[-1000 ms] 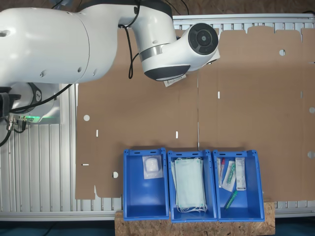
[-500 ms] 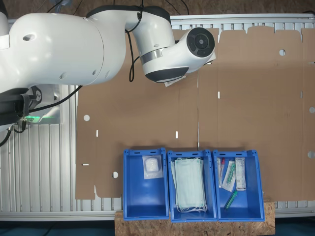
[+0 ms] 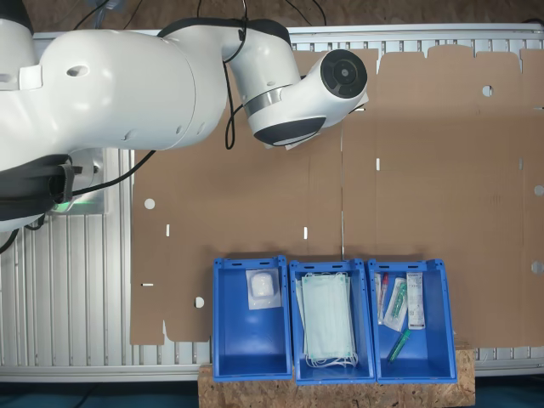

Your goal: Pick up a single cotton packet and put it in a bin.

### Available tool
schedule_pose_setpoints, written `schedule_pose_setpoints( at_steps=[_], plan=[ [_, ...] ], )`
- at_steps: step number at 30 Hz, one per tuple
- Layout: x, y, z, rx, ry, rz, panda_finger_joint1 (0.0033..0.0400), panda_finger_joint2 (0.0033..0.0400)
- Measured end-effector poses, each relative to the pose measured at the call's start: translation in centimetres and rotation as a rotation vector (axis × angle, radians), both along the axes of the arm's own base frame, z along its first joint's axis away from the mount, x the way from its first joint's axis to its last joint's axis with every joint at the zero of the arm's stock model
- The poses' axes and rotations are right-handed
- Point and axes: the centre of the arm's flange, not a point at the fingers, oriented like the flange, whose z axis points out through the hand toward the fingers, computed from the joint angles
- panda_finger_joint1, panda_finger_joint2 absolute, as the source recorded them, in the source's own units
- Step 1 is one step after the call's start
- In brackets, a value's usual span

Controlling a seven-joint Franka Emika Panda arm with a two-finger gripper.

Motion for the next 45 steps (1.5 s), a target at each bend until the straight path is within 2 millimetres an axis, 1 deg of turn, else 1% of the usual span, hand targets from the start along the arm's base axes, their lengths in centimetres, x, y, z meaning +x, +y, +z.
schedule_pose_setpoints(
  at_steps=[10,18,35,45],
  plan=[
    [0.3,0.6,-1.9,-0.001,0.019,0.024,0.04,0.04],
    [0.2,1.5,-2.8,0.001,0.024,0.044,0.04,0.04],
    [0.4,2.1,-3.6,0.007,0.015,0.057,0.04,0.04],
    [0.3,2.1,-4.0,0.006,0.02,0.063,0.04,0.04]
  ],
)
